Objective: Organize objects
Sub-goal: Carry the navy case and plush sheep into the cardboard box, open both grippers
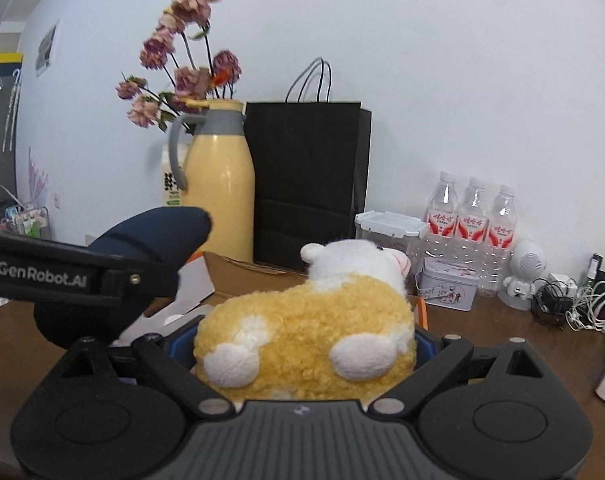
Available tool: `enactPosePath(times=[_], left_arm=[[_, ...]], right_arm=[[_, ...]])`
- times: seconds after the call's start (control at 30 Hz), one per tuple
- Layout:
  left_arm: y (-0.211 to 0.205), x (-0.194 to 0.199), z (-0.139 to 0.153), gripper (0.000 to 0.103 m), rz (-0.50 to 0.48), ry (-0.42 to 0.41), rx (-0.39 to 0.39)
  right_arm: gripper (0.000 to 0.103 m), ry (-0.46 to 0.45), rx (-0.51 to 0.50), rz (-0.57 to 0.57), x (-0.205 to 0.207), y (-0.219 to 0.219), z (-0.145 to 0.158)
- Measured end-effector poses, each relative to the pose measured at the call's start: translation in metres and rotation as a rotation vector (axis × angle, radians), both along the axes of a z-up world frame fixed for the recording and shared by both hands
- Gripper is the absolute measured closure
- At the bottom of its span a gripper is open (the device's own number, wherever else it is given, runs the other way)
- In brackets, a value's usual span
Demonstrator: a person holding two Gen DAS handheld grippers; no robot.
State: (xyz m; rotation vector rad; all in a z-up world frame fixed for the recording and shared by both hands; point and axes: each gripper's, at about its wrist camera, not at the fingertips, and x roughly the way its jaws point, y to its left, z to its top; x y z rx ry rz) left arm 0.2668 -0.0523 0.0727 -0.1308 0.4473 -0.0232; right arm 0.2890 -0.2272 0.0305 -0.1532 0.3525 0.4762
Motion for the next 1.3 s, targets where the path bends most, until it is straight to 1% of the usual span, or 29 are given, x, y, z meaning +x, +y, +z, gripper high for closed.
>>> enactPosePath(times=[0.17, 0.27, 0.43, 0.5, 0.6, 0.73, 0.87, 0.9, 0.93, 0.97, 1.0, 1.03, 1.07, 1.3], left_arm=[[-0.001, 0.048, -0.014, 0.038, -0.008, 0.049, -0.007], [0.002, 0.071, -0.024, 0.038, -0.017, 0.08, -0.022], [0.009, 0.101, -0.038, 0.038, -0.023, 0.121, -0.06], [0.012, 0.109, -0.045, 0.038, -0.02, 0.134, -0.078], [0.015, 0.117, -0.05, 0.038, -0.023, 0.159, -0.079], [0.014, 0.119, -0.057, 0.038, -0.034, 0.181, -0.069], [0.01, 0.116, -0.058, 0.036, -0.036, 0.189, -0.044], [0.011, 0.115, -0.057, 0.032, -0.026, 0.18, -0.038], [0.011, 0.112, -0.054, 0.025, -0.021, 0.161, -0.03], [0.011, 0.109, -0.051, 0.007, -0.014, 0.143, -0.026], [0.012, 0.105, -0.049, 0.0, -0.004, 0.119, -0.026], [0.012, 0.102, -0.046, 0.0, 0.005, 0.1, -0.021], [0.012, 0.101, -0.045, 0.0, 0.008, 0.098, -0.014], [0.009, 0.096, -0.04, 0.0, 0.009, 0.105, 0.011]], right_arm=[[0.007, 0.041, -0.02, -0.017, 0.046, 0.013, -0.009], [0.007, 0.067, -0.034, -0.017, 0.072, 0.018, -0.017], [0.007, 0.119, -0.027, -0.028, 0.106, 0.018, -0.031], [0.007, 0.145, -0.032, -0.027, 0.114, 0.017, -0.037], [0.007, 0.17, -0.039, -0.029, 0.12, 0.016, -0.045], [0.007, 0.177, -0.049, -0.027, 0.118, 0.018, -0.048], [0.004, 0.182, -0.06, -0.034, 0.117, 0.019, -0.048], [0.003, 0.184, -0.064, -0.038, 0.116, 0.019, -0.048], [0.002, 0.186, -0.066, -0.039, 0.116, 0.019, -0.048], [0.0, 0.189, -0.061, -0.039, 0.116, 0.018, -0.047], [0.0, 0.191, -0.053, -0.039, 0.116, 0.017, -0.047], [0.0, 0.193, -0.045, -0.039, 0.116, 0.016, -0.046], [0.0, 0.195, -0.037, -0.042, 0.115, 0.015, -0.045], [0.0, 0.186, -0.018, -0.042, 0.11, 0.011, -0.038]])
